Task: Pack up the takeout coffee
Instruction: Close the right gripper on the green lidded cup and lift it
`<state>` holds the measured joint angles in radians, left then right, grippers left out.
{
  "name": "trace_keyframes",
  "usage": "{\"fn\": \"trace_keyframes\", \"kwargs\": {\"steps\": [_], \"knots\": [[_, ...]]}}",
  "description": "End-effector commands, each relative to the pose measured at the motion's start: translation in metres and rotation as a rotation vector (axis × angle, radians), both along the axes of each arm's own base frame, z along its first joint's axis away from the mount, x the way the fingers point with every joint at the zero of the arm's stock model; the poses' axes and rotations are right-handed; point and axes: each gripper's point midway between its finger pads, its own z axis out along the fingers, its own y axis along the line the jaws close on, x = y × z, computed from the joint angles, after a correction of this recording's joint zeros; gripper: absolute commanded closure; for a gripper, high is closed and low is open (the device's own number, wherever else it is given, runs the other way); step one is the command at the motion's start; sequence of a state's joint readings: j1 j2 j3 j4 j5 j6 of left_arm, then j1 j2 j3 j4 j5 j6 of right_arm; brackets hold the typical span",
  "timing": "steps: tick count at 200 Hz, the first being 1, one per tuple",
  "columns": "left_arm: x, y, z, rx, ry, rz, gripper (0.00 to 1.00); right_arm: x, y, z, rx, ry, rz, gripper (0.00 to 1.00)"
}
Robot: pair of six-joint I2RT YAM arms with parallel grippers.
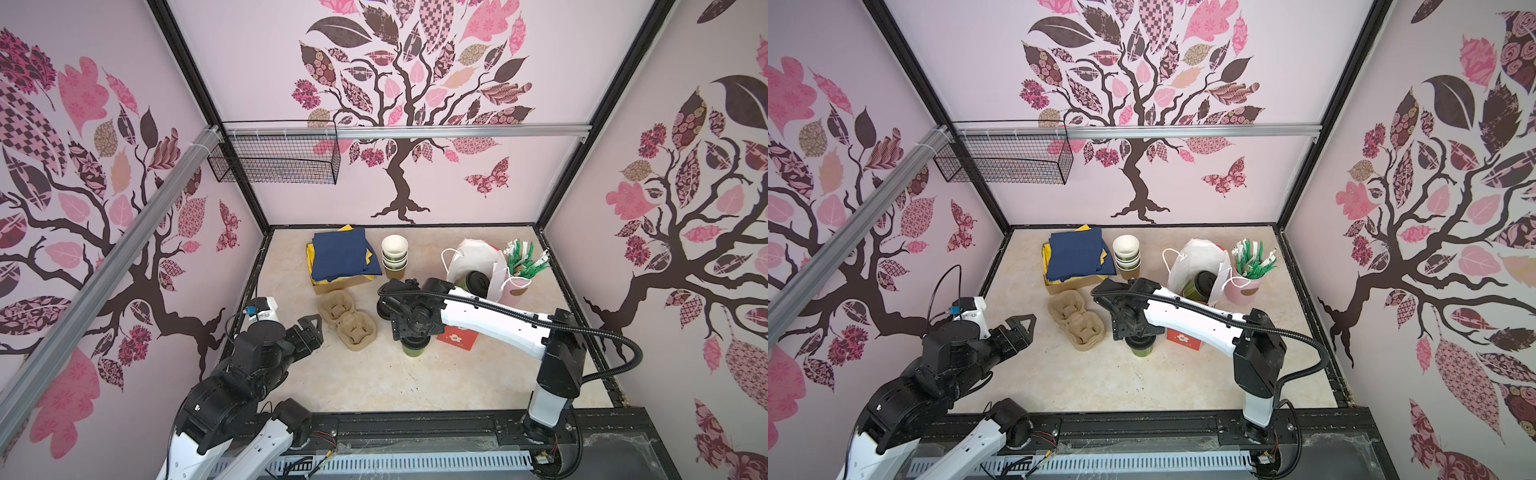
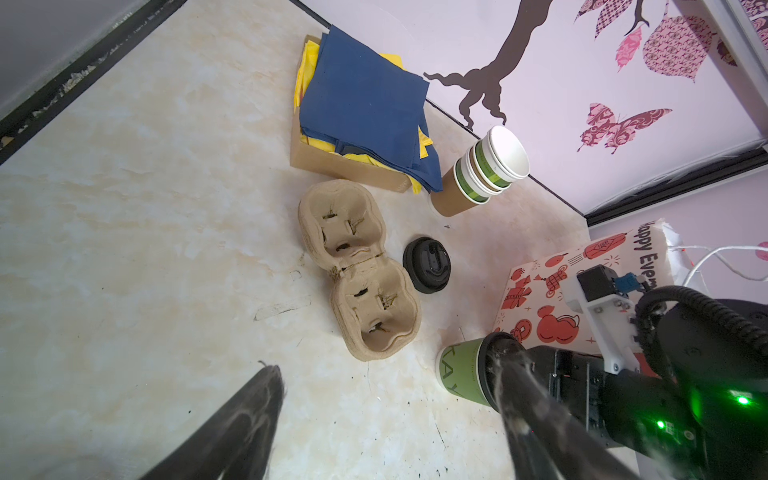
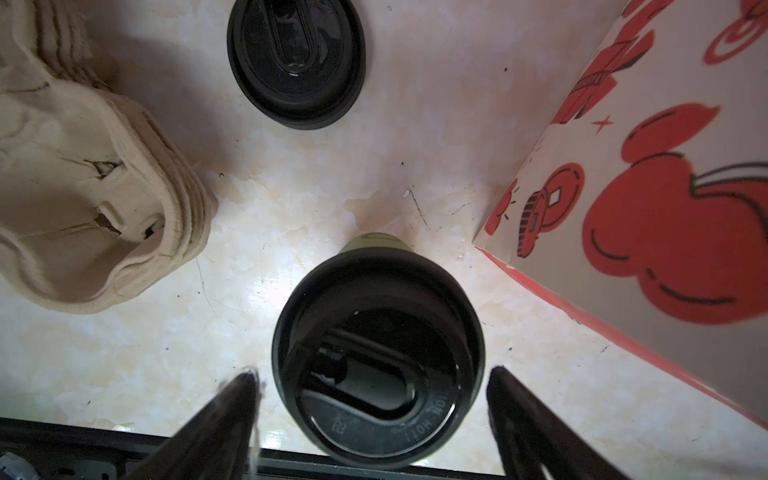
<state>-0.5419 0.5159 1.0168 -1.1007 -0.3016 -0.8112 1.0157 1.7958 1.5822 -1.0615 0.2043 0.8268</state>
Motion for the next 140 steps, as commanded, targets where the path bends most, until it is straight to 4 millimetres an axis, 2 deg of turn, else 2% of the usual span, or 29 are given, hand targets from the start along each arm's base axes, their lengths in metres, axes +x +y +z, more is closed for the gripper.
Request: {"fn": "trace_keyframes", "kwargs": {"steps": [1,95,140], "knots": [[0.003,-0.002,-0.002,0.006,-0.001,-0.009,0.15,-0.011,-0.015,-0.01,-0.038,0.058,-0.096,0.14],[0.003,-0.002,-0.001,0.008,-0.001,-0.01,0.15,-0.012,-0.011,-0.018,-0.027,0.074,-0.099,0.2],[0.003,-0.003,-0.001,0.01,0.0,-0.016,0.15,-0.011,-0.011,-0.022,-0.035,0.076,-0.102,0.18]]}}
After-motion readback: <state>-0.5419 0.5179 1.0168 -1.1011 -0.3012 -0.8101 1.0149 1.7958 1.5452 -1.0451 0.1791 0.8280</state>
